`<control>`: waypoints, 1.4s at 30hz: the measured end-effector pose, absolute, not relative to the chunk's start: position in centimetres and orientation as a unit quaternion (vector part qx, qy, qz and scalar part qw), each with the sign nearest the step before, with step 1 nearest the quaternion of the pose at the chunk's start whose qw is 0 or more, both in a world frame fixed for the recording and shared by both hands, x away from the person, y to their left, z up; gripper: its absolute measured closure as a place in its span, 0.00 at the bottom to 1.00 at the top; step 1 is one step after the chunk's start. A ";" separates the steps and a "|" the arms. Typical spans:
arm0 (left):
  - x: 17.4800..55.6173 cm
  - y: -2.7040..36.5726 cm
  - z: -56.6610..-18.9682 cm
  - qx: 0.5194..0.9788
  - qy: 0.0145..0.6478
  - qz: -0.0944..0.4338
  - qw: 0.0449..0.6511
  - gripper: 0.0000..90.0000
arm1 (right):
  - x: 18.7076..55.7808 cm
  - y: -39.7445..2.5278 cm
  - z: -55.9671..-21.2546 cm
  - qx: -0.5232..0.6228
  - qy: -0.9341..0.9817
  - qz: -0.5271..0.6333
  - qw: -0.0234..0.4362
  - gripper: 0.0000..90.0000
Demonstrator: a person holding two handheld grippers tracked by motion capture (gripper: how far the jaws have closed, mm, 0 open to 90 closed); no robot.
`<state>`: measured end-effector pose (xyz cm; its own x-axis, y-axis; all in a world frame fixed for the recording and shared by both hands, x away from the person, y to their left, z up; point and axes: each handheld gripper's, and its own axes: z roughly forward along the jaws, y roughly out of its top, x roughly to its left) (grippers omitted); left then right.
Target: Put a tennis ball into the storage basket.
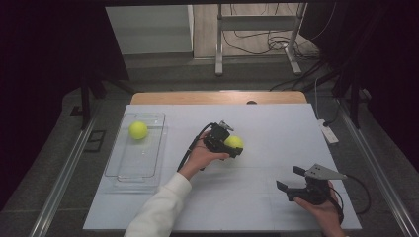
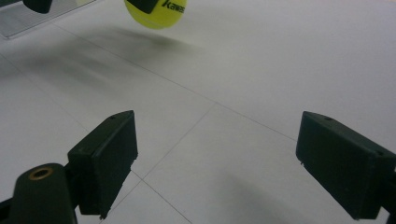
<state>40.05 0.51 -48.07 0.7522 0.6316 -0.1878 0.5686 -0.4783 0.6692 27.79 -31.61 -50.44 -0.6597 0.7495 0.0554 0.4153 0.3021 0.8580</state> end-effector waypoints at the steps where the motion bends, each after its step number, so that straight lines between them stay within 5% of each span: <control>1: 39.9 0.6 -47.9 0.859 0.347 0.044 0.375 0.29 | 27.8 -31.6 -50.4 0.370 0.786 0.460 0.181 0.15; 42: 36.9 4.2 -44.1 0.832 0.338 0.079 0.432 0.29 | 27.8 -31.6 -50.5 0.374 0.785 0.458 0.183 0.15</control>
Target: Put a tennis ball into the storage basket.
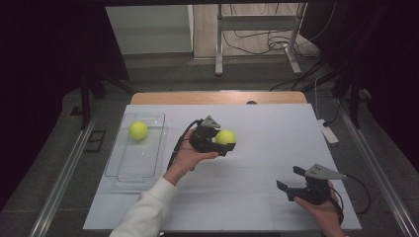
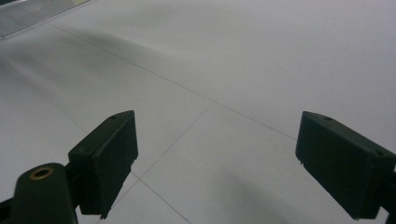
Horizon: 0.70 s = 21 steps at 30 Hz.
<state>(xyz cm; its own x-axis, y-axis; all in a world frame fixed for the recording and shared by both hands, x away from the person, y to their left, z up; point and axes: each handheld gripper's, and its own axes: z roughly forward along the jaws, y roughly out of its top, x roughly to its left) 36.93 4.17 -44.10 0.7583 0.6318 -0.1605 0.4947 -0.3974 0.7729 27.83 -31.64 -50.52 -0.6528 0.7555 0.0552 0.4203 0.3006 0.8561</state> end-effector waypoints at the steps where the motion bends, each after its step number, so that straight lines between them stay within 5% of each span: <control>1: 36.8 4.3 -44.0 0.832 0.338 0.081 0.433 0.29 | 27.8 -31.6 -50.5 0.374 0.786 0.458 0.183 0.15; 21: 35.2 6.4 -42.7 0.822 0.335 0.102 0.449 0.29 | 27.8 -31.6 -50.5 0.376 0.785 0.457 0.184 0.15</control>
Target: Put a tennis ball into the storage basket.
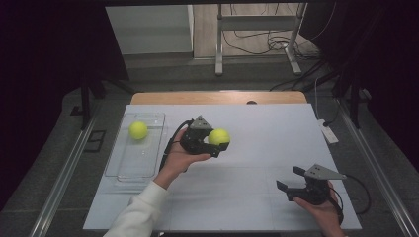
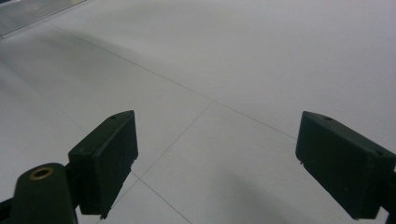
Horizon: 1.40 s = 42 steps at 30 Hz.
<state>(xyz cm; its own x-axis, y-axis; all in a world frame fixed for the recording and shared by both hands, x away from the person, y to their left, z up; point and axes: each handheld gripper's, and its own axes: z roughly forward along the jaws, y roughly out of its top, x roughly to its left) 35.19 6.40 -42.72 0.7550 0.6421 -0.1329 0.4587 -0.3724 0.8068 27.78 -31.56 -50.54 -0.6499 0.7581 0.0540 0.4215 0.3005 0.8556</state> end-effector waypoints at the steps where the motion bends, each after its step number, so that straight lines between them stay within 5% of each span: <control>1: 35.1 6.6 -42.6 0.821 0.336 0.104 0.450 0.29 | 27.8 -31.6 -50.5 0.376 0.785 0.457 0.184 0.15; 42: 33.6 12.3 -42.4 0.798 0.370 0.146 0.452 0.29 | 27.8 -31.6 -50.6 0.379 0.784 0.455 0.184 0.15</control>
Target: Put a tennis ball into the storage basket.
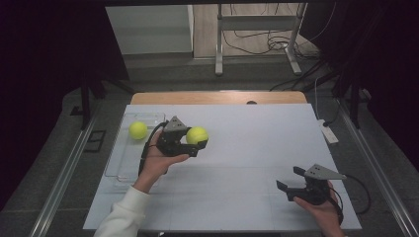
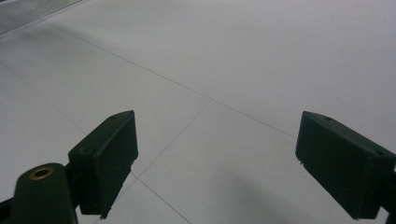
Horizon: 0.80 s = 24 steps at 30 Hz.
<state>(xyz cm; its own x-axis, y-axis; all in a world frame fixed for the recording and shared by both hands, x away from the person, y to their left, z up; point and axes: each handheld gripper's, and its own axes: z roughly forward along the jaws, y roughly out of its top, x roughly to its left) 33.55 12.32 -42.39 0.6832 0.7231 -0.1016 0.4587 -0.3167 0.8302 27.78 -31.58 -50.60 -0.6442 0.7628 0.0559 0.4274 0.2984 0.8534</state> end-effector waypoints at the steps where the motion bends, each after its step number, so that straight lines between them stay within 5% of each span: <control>1: 33.5 12.5 -42.3 0.797 0.371 0.148 0.453 0.29 | 27.8 -31.6 -50.6 0.380 0.784 0.455 0.185 0.15; 24: 33.4 16.1 -41.8 0.773 0.407 0.165 0.458 0.29 | 27.7 -31.4 -50.6 0.373 0.787 0.455 0.184 0.15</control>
<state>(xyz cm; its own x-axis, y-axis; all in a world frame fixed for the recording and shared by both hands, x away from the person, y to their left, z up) 33.39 16.06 -41.85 0.6142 0.7803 -0.1178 0.4776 -0.2488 0.8426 27.72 -31.45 -50.57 -0.6535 0.7552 0.0502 0.4197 0.3064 0.8544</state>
